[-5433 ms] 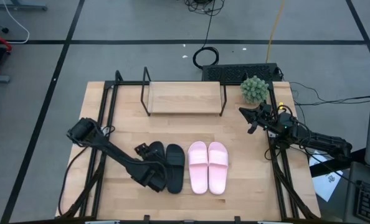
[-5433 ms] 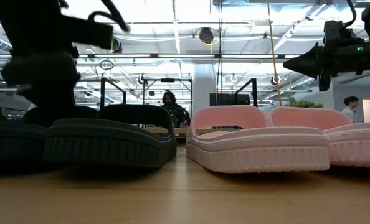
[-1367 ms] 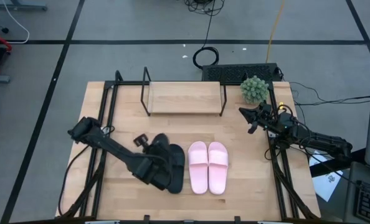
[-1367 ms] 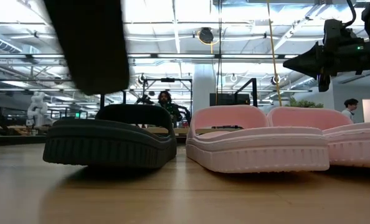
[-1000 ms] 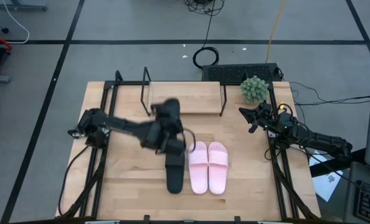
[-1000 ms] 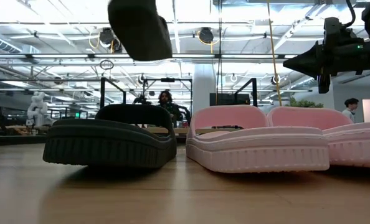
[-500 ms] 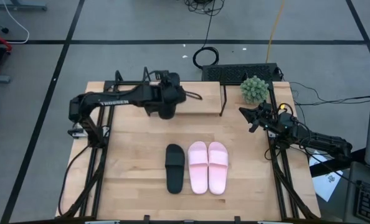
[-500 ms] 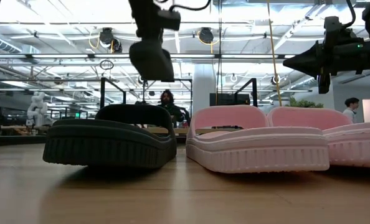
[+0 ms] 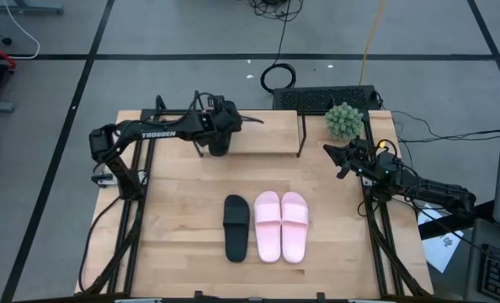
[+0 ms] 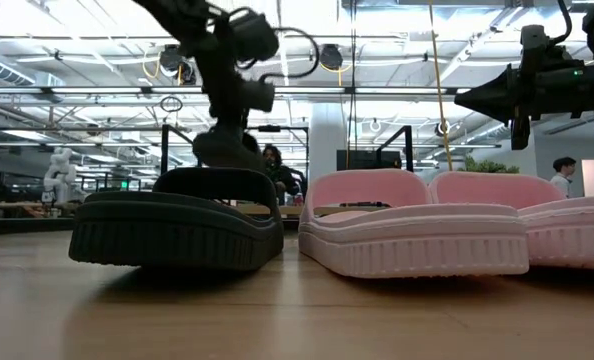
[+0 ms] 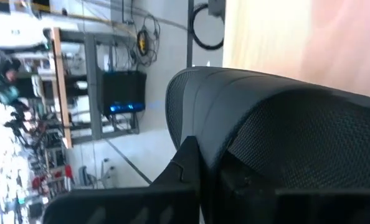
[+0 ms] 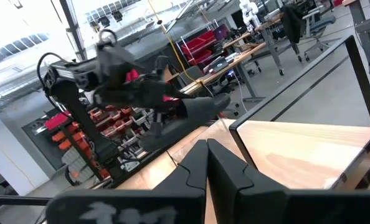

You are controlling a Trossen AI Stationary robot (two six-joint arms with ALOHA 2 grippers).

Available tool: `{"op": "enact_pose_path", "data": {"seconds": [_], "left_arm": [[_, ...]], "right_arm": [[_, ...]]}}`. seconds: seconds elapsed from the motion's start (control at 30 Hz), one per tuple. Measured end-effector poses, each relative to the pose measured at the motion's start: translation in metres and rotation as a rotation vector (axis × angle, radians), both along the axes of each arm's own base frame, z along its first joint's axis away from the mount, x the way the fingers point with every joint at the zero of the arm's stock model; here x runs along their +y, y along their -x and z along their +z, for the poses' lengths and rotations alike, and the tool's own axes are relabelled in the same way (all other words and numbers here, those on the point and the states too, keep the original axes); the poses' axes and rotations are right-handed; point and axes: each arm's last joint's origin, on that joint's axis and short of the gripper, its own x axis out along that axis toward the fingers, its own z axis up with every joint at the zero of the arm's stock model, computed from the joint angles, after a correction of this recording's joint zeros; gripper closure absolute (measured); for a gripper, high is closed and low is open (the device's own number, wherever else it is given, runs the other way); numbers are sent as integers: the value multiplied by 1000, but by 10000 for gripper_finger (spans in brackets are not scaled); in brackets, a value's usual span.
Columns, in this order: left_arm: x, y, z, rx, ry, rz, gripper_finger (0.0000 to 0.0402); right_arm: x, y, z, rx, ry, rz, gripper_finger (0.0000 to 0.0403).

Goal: Pick and place slides into the shelf
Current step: Put the left black slipper on the shelf

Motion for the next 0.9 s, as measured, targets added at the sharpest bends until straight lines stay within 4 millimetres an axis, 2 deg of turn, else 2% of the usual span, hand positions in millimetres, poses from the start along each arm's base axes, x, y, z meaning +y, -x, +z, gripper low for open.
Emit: {"op": "enact_pose_path", "data": {"seconds": [0.13,0.33,0.67,0.9], "left_arm": [[15,8,-4,28,-12,25,402],[27,14,-7,18,-10,41,402],[36,17,-10,5,24,39,402],[34,28,-34,58,53,56,402]], "right_arm": [[0,0,0,-2,1,-1,403],[0,0,0,8,22,-7,403],[-1,1,5,-36,34,-55,403],[-1,1,5,-37,35,-55,403]]}}
